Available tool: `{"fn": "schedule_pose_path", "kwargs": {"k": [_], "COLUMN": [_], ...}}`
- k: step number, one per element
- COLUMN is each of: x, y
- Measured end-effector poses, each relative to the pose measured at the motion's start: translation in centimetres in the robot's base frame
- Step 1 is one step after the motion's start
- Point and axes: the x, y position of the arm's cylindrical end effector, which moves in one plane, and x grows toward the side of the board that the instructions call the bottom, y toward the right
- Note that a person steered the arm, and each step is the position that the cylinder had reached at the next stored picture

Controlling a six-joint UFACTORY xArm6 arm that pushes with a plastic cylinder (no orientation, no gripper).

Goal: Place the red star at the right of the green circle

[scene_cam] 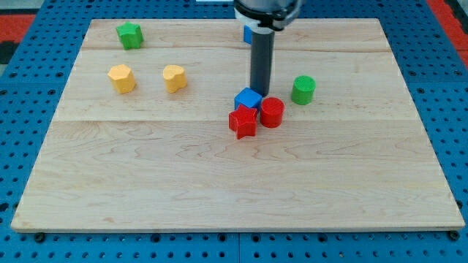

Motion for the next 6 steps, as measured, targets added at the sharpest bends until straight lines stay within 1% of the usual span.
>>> {"fn": "schedule_pose_path", "kwargs": {"k": [1,2,3,4,5,6], "x": [0.2,0.2,-1.0,-1.2,2.7,5.7], "y": [0.1,-1.8,-6.0,-10.4,-11.7,-9.5]}}
